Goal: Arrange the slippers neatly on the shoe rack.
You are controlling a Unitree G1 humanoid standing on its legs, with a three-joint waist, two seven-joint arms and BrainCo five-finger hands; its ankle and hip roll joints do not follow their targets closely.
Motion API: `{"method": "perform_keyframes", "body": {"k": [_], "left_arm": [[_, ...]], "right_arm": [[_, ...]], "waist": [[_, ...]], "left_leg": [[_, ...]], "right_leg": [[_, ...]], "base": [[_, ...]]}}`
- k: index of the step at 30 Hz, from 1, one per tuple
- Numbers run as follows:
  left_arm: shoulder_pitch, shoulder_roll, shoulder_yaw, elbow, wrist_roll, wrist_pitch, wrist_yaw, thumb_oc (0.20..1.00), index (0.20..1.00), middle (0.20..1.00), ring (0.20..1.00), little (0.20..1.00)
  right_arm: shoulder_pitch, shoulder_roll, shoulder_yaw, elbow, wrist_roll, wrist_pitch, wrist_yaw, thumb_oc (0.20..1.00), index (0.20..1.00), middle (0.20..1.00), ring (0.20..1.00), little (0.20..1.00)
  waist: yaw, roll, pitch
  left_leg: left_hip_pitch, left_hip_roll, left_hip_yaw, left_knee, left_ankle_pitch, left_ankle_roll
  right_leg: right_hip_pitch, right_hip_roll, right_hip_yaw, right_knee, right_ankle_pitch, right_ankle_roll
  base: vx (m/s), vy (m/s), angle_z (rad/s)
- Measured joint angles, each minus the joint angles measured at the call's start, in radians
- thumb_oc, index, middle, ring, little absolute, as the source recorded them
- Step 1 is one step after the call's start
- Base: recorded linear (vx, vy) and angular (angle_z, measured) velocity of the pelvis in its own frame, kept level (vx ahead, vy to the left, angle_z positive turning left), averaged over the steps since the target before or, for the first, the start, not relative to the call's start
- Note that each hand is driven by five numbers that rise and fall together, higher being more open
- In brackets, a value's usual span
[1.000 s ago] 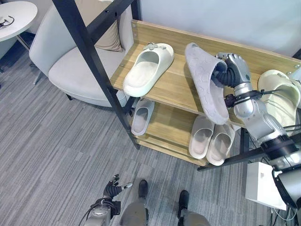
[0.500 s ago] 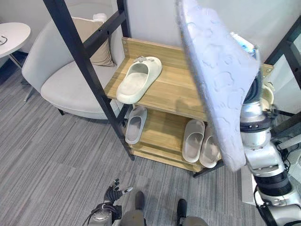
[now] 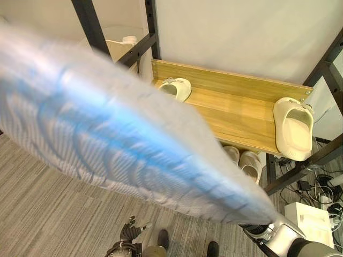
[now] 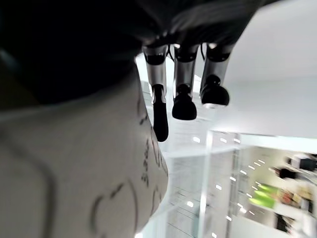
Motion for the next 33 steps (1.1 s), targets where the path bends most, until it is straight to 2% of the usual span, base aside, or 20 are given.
{"method": "perform_keyframes", "body": {"k": [4,8,12,14,17,21,25,27,28,29,30,31,33], "left_arm": [[-0.012,-0.001,0.003,0.031,0.0,-0.004,0.005,1.0,1.0,1.0,1.0,1.0],[-0.012,-0.001,0.009,0.036,0.0,-0.01,0.006,1.0,1.0,1.0,1.0,1.0],[-0.015,0.0,0.003,0.034,0.0,-0.019,0.008,1.0,1.0,1.0,1.0,1.0],[-0.024,0.0,0.002,0.033,-0.001,-0.022,0.008,1.0,1.0,1.0,1.0,1.0],[-0.038,0.0,-0.004,0.023,-0.001,-0.027,0.014,1.0,1.0,1.0,1.0,1.0],[-0.092,-0.001,-0.041,0.004,-0.009,-0.037,0.018,1.0,1.0,1.0,1.0,1.0],[-0.135,0.002,-0.041,-0.026,-0.044,-0.061,0.036,1.0,1.0,1.0,1.0,1.0],[-0.144,0.01,-0.042,-0.07,-0.067,-0.073,0.044,1.0,1.0,1.0,1.0,1.0],[-0.172,0.017,-0.052,-0.1,-0.084,-0.086,0.046,1.0,1.0,1.0,1.0,1.0],[-0.184,0.022,-0.05,-0.113,-0.084,-0.089,0.05,1.0,1.0,1.0,1.0,1.0],[-0.203,0.034,-0.057,-0.132,-0.092,-0.094,0.051,1.0,1.0,1.0,1.0,1.0],[-0.219,0.053,-0.077,-0.162,-0.118,-0.1,0.05,1.0,1.0,1.0,1.0,1.0],[-0.226,0.064,-0.075,-0.193,-0.128,-0.107,0.05,1.0,1.0,1.0,1.0,1.0]], "right_arm": [[0.042,-0.034,0.047,0.08,0.002,0.054,0.039,0.2,0.2,0.2,0.2,0.2],[0.091,-0.047,0.075,0.131,-0.04,0.07,0.071,0.2,0.2,0.2,0.2,0.2],[0.114,-0.057,0.08,0.244,-0.163,0.082,0.076,0.2,0.2,0.2,0.2,0.2],[0.121,-0.059,0.076,0.29,-0.233,0.087,0.072,0.2,0.2,0.2,0.2,0.2],[0.126,-0.064,0.072,0.357,-0.287,0.09,0.068,0.2,0.2,0.2,0.2,0.2],[0.091,-0.094,0.05,0.436,-0.378,0.088,0.011,0.2,0.2,0.2,0.2,0.2],[0.033,-0.149,-0.026,0.505,-0.558,0.094,-0.089,0.2,0.2,0.2,0.2,0.2],[-0.033,-0.205,-0.053,0.546,-0.78,0.098,-0.174,0.2,0.2,0.2,0.2,0.2],[-0.089,-0.258,-0.097,0.578,-0.873,0.109,-0.219,0.2,0.2,0.2,0.2,0.2],[-0.108,-0.269,-0.127,0.597,-0.899,0.121,-0.235,0.2,0.2,0.2,0.2,0.2],[-0.148,-0.292,-0.179,0.675,-0.953,0.133,-0.291,0.2,0.2,0.2,0.2,0.2],[-0.191,-0.308,-0.219,0.741,-0.995,0.175,-0.331,0.2,0.2,0.2,0.2,0.2],[-0.202,-0.326,-0.279,0.749,-1.022,0.205,-0.375,0.2,0.2,0.2,0.2,0.2]], "waist": [[0.001,0.0,0.0],[0.001,-0.001,-0.001],[0.002,-0.002,0.008],[0.004,-0.002,0.029],[0.011,0.015,0.069],[0.015,0.032,0.167],[0.032,0.05,0.27],[0.033,0.057,0.292],[0.035,0.063,0.325],[0.04,0.066,0.34],[0.042,0.066,0.353],[0.042,0.067,0.362],[0.043,0.064,0.371]], "left_leg": [[-0.003,0.0,0.0,-0.001,0.0,0.001],[-0.015,0.001,-0.002,-0.001,0.0,0.001],[-0.033,0.0,-0.018,0.001,0.01,-0.006],[-0.038,0.001,-0.029,0.006,0.015,-0.005],[-0.058,0.001,-0.03,0.006,0.026,-0.001],[-0.105,0.0,-0.048,0.006,0.047,-0.004],[-0.163,0.001,-0.061,0.019,0.061,-0.013],[-0.23,0.003,-0.063,0.064,0.055,-0.015],[-0.273,0.004,-0.065,0.092,0.055,-0.015],[-0.289,0.003,-0.071,0.102,0.055,-0.014],[-0.323,0.002,-0.075,0.121,0.059,-0.008],[-0.36,-0.002,-0.078,0.141,0.055,-0.005],[-0.389,-0.005,-0.079,0.153,0.05,-0.003]], "right_leg": [[-0.004,0.0,0.0,0.0,-0.011,0.001],[-0.014,0.001,-0.001,0.0,-0.01,0.002],[-0.024,0.001,-0.02,0.0,-0.003,0.009],[-0.023,0.002,-0.029,0.0,-0.003,0.01],[-0.044,0.003,-0.032,0.001,0.002,0.013],[-0.081,0.004,-0.046,0.006,0.021,0.013],[-0.129,0.006,-0.055,0.012,0.026,-0.004],[-0.203,0.001,-0.053,0.074,0.02,0.002],[-0.255,-0.002,-0.052,0.124,0.012,-0.007],[-0.273,-0.004,-0.052,0.141,0.005,-0.009],[-0.318,-0.01,-0.05,0.186,-0.005,-0.009],[-0.367,-0.017,-0.047,0.237,-0.026,-0.009],[-0.411,-0.025,-0.043,0.281,-0.044,-0.014]], "base": [[-0.02,0.001,0.0],[-0.05,0.0,0.01],[-0.08,-0.003,0.13],[-0.1,0.001,0.17],[-0.19,0.012,0.02],[-0.18,0.011,0.12],[-0.22,0.014,0.09],[-0.16,0.024,0.03],[-0.13,0.042,0.08],[-0.13,0.045,0.09],[-0.11,0.041,0.1],[-0.07,0.03,0.08],[-0.06,0.039,0.04]]}}
